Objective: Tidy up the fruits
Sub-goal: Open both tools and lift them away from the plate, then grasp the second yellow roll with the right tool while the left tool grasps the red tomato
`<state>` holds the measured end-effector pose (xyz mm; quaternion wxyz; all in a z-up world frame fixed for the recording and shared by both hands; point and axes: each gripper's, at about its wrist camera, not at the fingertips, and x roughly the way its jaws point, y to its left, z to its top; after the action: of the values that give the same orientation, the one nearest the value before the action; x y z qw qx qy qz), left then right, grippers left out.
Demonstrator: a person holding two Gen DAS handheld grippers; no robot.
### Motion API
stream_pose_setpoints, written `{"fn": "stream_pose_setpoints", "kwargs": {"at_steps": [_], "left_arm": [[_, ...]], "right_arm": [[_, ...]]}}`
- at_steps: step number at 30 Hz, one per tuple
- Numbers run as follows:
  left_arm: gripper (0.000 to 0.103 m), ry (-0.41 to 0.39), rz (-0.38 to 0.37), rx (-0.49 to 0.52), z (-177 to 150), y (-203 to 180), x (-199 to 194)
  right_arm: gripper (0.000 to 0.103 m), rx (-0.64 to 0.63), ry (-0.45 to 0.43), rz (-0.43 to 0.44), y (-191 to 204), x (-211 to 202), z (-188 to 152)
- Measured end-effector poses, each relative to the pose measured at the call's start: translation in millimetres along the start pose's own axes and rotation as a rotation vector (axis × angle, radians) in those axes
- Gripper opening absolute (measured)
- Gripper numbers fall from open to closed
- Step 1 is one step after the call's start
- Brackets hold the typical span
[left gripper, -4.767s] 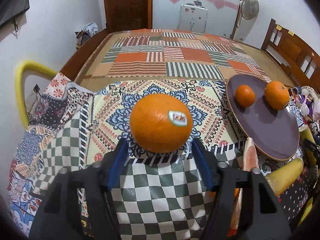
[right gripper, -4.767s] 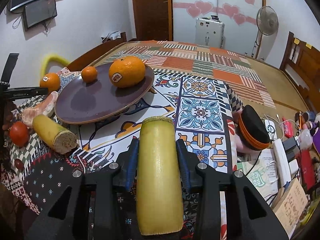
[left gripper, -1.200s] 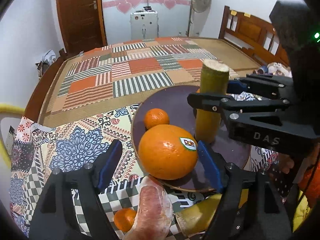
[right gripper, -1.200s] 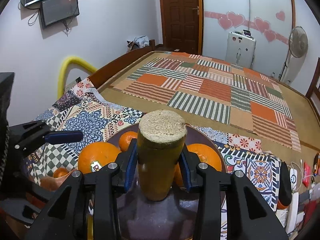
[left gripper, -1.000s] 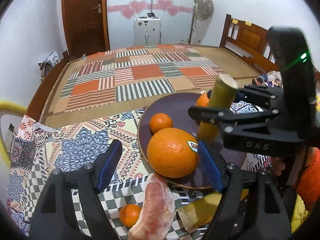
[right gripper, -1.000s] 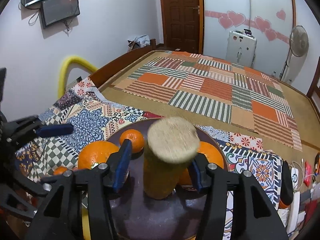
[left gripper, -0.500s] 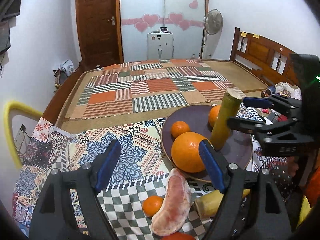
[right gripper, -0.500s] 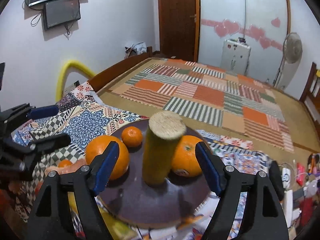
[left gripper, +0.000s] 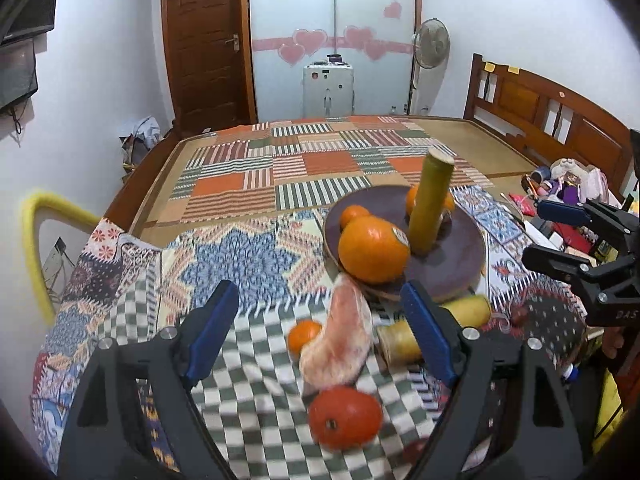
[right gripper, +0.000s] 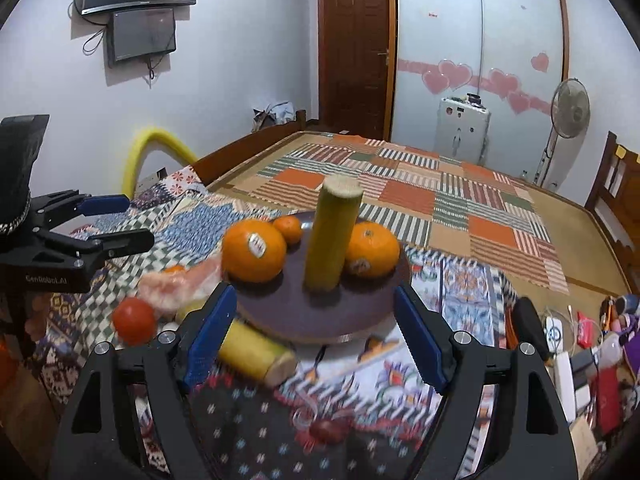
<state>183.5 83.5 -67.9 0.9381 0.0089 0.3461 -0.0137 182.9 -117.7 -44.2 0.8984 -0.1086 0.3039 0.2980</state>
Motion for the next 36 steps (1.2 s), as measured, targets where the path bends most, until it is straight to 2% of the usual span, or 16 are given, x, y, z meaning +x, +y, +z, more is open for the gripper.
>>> {"fn": "stream_pose_setpoints", "kwargs": {"at_steps": [11, 19, 25, 28, 36], "left_arm": [[0.085, 0.089, 0.000, -0.021, -57.9, -6.4, 2.0], [0.085, 0.106, 0.017, -0.020, -77.5, -7.4, 11.4], [0.068, 0.116, -0.012, -0.033, -79.9, -6.8, 16.9], [0.052, 0.124, -0.066, -0.043, -80.7, -7.3, 18.2], [0.048, 0.109, -0.072, -0.034, -82.8, -8.9, 14.8]], "right_arm": [[0.078, 0.017, 0.055, -0.005, 3.3, -3.3, -45.2], [0.078, 0.016, 0.084, 0.018, 8.8, 5.8, -60.7], [0.078, 0.026, 0.090, 0.037, 9.2, 16.1, -58.9], [0.078, 0.019, 0.095, 0.043, 11.6, 22.7, -54.8], [0.078, 0.009, 0.104, 0.082, 19.2, 44.2, -39.7]]}}
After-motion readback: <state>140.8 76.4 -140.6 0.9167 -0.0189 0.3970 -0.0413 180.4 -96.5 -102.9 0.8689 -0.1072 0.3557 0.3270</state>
